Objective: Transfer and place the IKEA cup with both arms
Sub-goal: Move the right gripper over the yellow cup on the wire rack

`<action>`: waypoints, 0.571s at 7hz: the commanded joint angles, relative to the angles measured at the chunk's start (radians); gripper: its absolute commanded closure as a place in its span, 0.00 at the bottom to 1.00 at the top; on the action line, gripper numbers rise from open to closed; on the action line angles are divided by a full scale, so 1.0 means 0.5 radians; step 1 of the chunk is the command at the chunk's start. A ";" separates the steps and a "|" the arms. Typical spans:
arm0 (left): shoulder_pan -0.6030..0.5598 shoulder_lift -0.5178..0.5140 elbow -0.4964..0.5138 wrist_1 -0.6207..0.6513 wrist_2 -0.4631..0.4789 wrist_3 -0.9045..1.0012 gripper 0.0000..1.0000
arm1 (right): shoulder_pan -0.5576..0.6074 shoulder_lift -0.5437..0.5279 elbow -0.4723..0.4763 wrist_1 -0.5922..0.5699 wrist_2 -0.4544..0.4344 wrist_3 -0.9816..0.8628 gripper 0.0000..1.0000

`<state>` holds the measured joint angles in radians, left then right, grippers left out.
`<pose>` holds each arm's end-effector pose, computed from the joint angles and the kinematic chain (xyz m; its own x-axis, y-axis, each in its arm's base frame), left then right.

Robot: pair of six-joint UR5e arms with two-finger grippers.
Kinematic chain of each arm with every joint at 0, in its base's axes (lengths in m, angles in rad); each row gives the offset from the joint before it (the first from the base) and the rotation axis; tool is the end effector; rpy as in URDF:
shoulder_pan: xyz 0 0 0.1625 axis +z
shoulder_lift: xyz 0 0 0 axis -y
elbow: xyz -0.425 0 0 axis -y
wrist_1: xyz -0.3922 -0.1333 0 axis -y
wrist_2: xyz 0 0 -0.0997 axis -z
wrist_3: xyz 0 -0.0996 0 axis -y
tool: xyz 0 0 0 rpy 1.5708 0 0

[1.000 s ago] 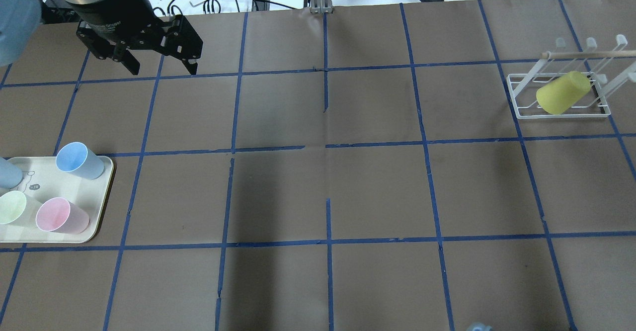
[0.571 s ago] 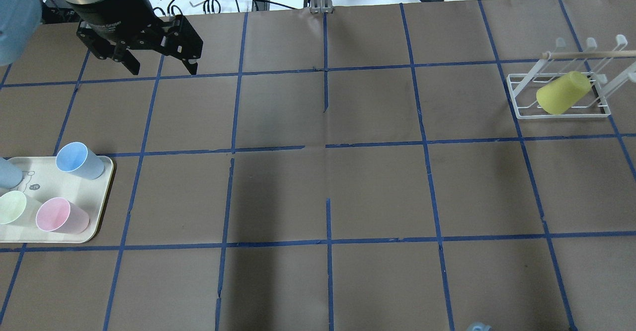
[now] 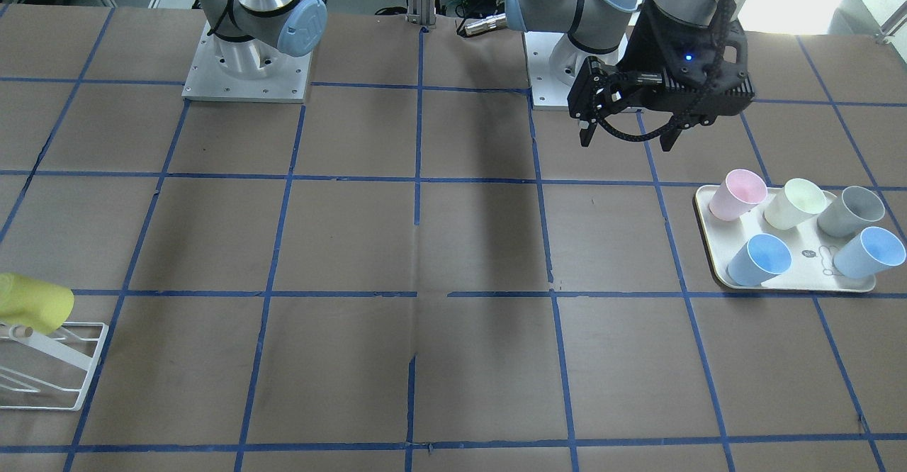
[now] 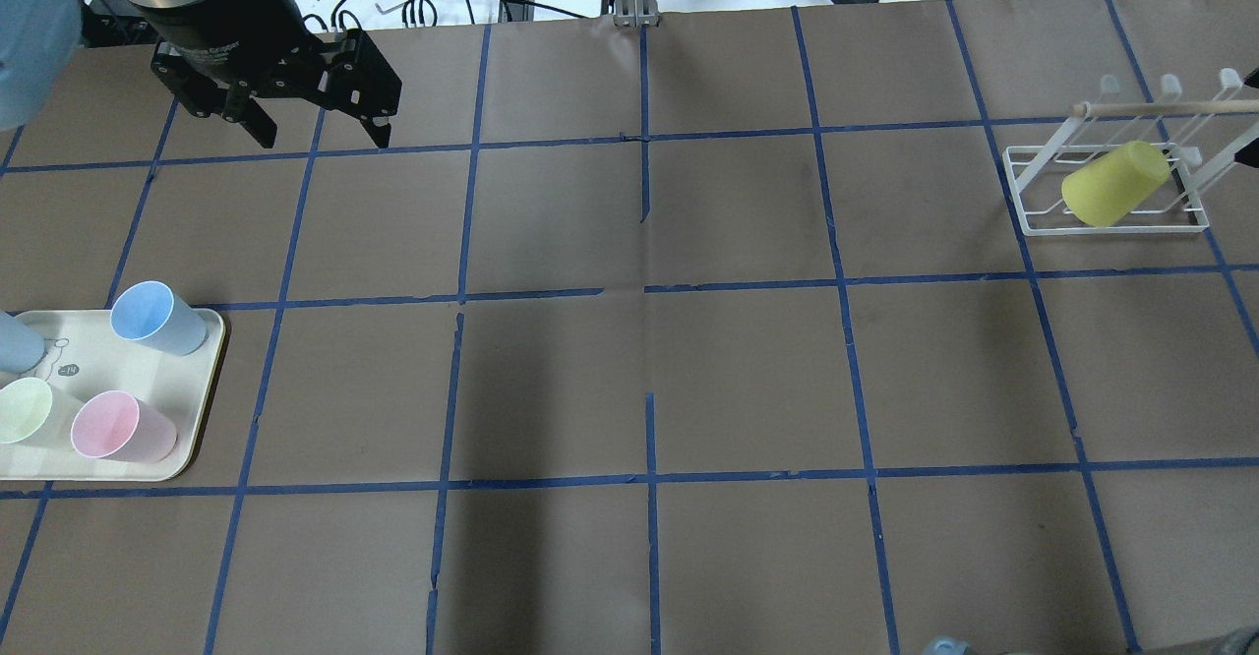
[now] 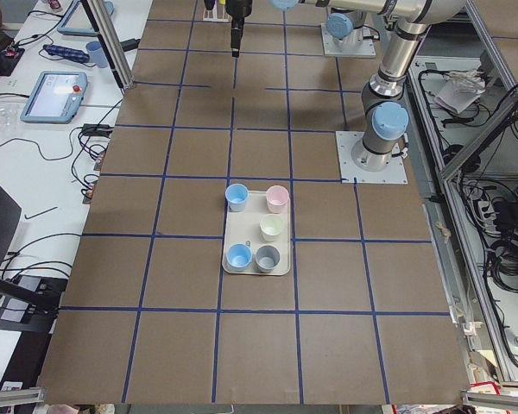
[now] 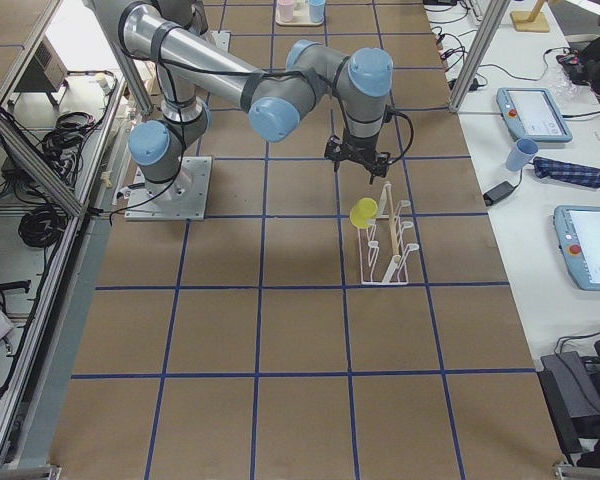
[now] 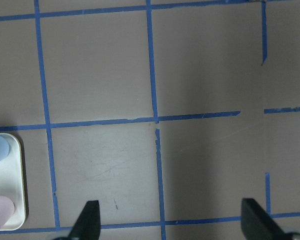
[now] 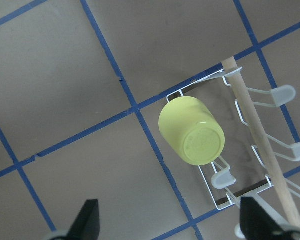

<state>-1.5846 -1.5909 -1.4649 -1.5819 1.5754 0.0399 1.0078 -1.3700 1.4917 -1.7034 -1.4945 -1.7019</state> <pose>-0.1398 -0.5043 0.5291 -0.9986 0.0532 -0.0076 0.0536 0.9958 -0.0744 -0.1877 -0.5613 0.4331 -0.4188 -0.9078 0.0208 -0.9062 0.4164 -0.0741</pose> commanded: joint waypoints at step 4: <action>0.000 0.000 -0.003 0.001 0.000 0.000 0.00 | 0.006 0.178 0.157 -0.341 0.050 -0.140 0.00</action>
<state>-1.5846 -1.5907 -1.4658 -1.5819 1.5754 0.0399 1.0098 -1.2876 1.5285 -1.7973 -1.4768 -1.7654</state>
